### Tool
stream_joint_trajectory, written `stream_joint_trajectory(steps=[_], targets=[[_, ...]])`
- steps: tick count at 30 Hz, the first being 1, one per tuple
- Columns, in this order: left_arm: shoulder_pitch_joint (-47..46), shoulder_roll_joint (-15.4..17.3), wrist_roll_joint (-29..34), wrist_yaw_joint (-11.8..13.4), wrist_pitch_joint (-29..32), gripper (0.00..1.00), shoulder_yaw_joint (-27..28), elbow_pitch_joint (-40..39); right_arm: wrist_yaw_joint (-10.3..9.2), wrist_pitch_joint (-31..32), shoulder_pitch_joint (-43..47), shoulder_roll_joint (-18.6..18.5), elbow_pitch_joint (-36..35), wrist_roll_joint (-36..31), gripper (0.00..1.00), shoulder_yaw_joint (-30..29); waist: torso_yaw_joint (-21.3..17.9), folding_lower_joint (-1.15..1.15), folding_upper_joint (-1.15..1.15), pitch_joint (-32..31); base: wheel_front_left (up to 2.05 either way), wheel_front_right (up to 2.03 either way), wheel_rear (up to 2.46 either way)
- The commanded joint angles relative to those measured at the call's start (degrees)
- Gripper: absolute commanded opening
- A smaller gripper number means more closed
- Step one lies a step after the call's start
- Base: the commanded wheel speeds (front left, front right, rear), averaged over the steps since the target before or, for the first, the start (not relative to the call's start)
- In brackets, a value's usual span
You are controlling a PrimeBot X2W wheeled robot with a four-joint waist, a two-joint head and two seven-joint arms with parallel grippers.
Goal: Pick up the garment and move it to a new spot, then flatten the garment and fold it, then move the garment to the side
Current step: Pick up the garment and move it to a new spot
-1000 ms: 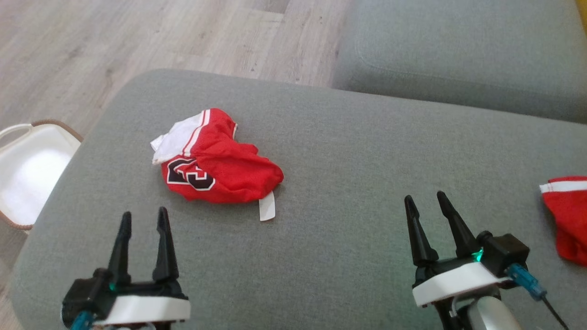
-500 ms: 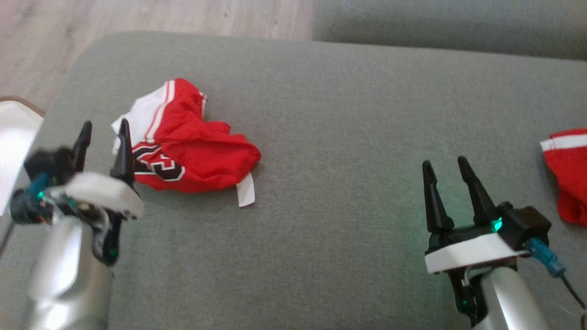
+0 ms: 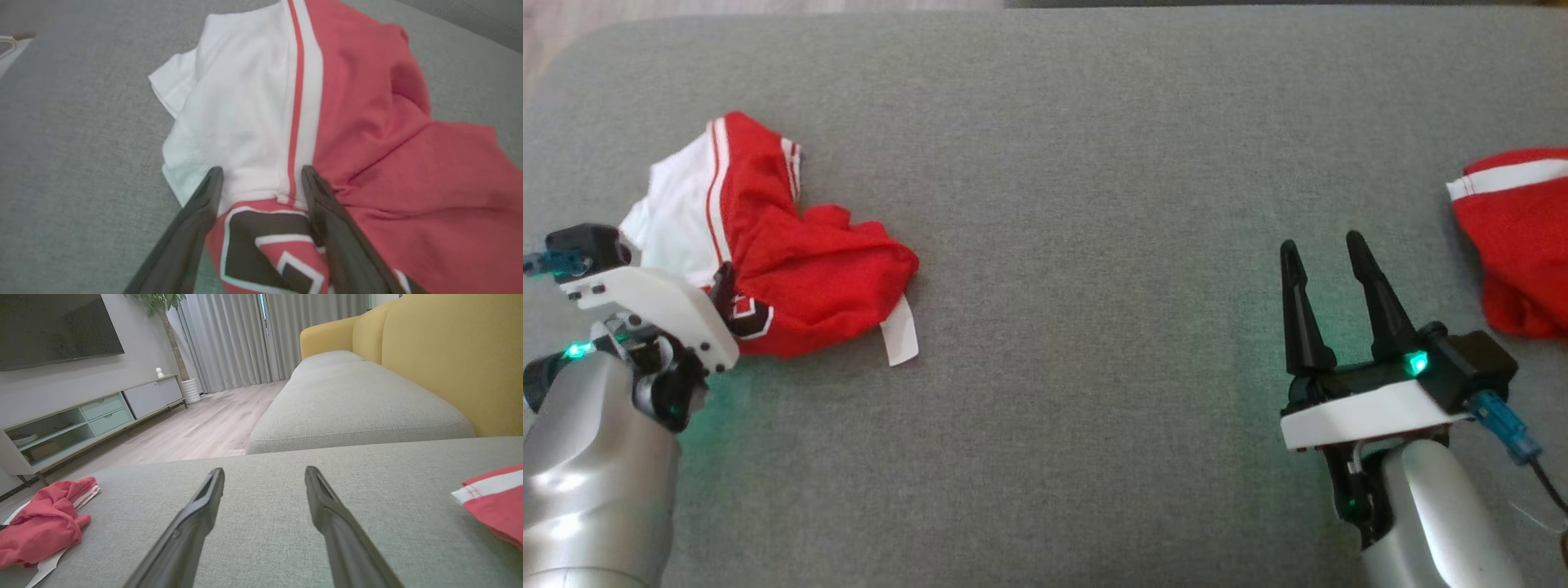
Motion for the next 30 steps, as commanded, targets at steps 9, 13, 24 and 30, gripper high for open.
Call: stream_joint_trajectory(steps=[9,13,24,30], targets=[[-2.5,3.7,-3.5,0.1,-5.8,0.0,-1.4,-1.8,0.37,-0.6,-1.9,-0.1,-2.2,0.0,1.0,1.2,-1.1,-0.01,0.0,0.0,0.0,0.0,0.0],[-3.8,3.1,-4.6,0.1,-15.2,0.0,-2.7,-6.1,0.37,-0.6,-1.8,-0.1,-2.1,0.3,1.0,1.1,-0.9,-0.01,0.0,-1.2,0.0,0.0,0.0],[-3.3,1.6,-8.8,0.1,-29.8,0.0,-10.3,-22.7,0.37,-0.6,-0.8,-0.1,-1.6,1.4,1.0,1.6,-1.4,-0.01,0.0,-4.4,0.0,0.0,0.0],[-1.7,-2.1,-9.2,0.2,-30.8,0.0,-13.6,-30.2,0.37,-0.6,-0.7,-0.1,-1.6,2.0,1.0,1.9,-2.7,-0.01,0.0,-5.6,0.0,0.0,0.0]])
